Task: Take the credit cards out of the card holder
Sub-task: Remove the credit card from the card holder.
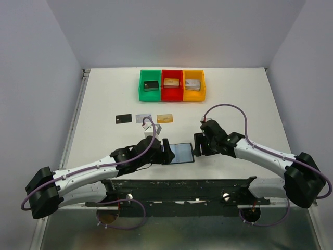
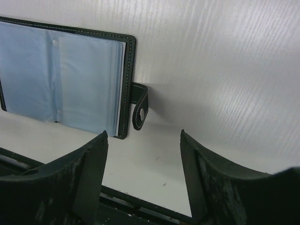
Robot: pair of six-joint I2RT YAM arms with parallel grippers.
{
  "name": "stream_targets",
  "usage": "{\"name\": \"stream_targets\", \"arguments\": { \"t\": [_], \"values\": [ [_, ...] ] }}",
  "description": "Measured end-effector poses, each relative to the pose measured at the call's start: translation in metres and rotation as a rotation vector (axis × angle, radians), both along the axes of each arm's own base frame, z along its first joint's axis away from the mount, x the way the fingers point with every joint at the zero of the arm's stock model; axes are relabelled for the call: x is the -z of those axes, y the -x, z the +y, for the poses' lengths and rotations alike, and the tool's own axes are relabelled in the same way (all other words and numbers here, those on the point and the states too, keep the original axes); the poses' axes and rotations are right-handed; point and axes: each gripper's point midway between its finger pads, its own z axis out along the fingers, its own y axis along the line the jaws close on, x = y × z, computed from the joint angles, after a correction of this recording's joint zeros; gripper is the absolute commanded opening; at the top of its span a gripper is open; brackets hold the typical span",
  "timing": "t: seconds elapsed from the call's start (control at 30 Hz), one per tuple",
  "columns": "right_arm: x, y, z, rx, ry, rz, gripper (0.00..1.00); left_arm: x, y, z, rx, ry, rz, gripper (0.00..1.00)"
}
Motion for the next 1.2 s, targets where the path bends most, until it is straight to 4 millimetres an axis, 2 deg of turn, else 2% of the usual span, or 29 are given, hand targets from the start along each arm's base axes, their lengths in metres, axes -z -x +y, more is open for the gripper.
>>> {"name": "stream_targets", "arguments": {
  "t": [0.27, 0.43, 0.8, 0.9, 0.97, 1.03, 1.13, 1.2],
  "values": [
    [0.024, -0.005, 0.009, -0.009, 0.033, 0.064, 0.59, -0.001, -0.001, -0.003, -0.006, 0.022, -0.003, 0.77],
    [0.026, -0.009, 0.013, -0.008, 0.037, 0.067, 0.55, 0.002, -0.001, -0.002, -0.011, 0.022, 0.003, 0.75],
    [0.035, -0.016, 0.017, -0.006, 0.058, 0.090, 0.39, 0.002, -0.001, -0.002, -0.010, 0.023, 0.002, 0.74],
    [0.035, -0.016, 0.017, -0.006, 0.057, 0.090, 0.29, 0.002, 0.000, -0.002, -0.009, 0.023, 0.002, 0.74],
    [0.035, -0.016, 0.017, -0.006, 0.057, 0.090, 0.13, 0.002, -0.001, -0.002, -0.009, 0.023, 0.000, 0.74],
    [0.034, -0.016, 0.017, -0.010, 0.058, 0.088, 0.04, 0.002, -0.001, -0.002, -0.007, 0.022, -0.001, 0.74],
    [0.028, -0.016, 0.019, -0.015, 0.033, 0.071, 0.00, 0.002, -0.001, -0.002, -0.002, 0.020, -0.007, 0.77],
    [0.015, -0.016, 0.023, -0.027, -0.019, 0.042, 0.00, 0.002, -0.001, -0.002, 0.005, 0.013, -0.013, 0.81]
  ]
}}
